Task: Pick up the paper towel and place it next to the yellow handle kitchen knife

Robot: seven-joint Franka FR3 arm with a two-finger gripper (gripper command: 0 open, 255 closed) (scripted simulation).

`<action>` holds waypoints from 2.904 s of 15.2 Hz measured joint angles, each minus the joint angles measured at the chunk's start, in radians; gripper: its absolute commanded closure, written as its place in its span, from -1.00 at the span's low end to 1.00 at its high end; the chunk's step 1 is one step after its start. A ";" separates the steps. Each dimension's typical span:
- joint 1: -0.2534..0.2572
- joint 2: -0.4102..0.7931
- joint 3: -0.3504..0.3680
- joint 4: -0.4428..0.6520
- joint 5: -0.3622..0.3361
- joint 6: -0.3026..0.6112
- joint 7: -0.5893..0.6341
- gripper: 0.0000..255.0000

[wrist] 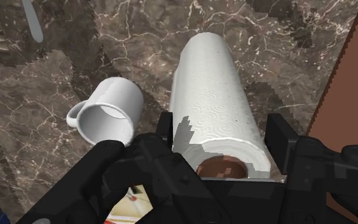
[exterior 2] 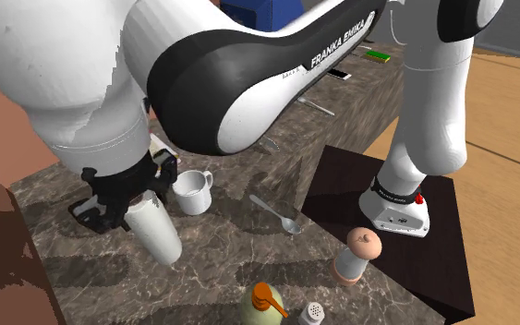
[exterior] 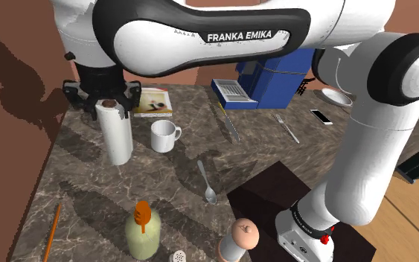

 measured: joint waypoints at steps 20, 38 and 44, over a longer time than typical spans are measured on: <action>-0.354 -0.682 -0.240 -0.503 0.522 0.107 -0.654 1.00; -0.456 -0.797 -0.610 -0.528 0.528 0.017 -1.124 1.00; -0.499 -0.773 -0.717 -0.473 0.511 -0.017 -1.265 1.00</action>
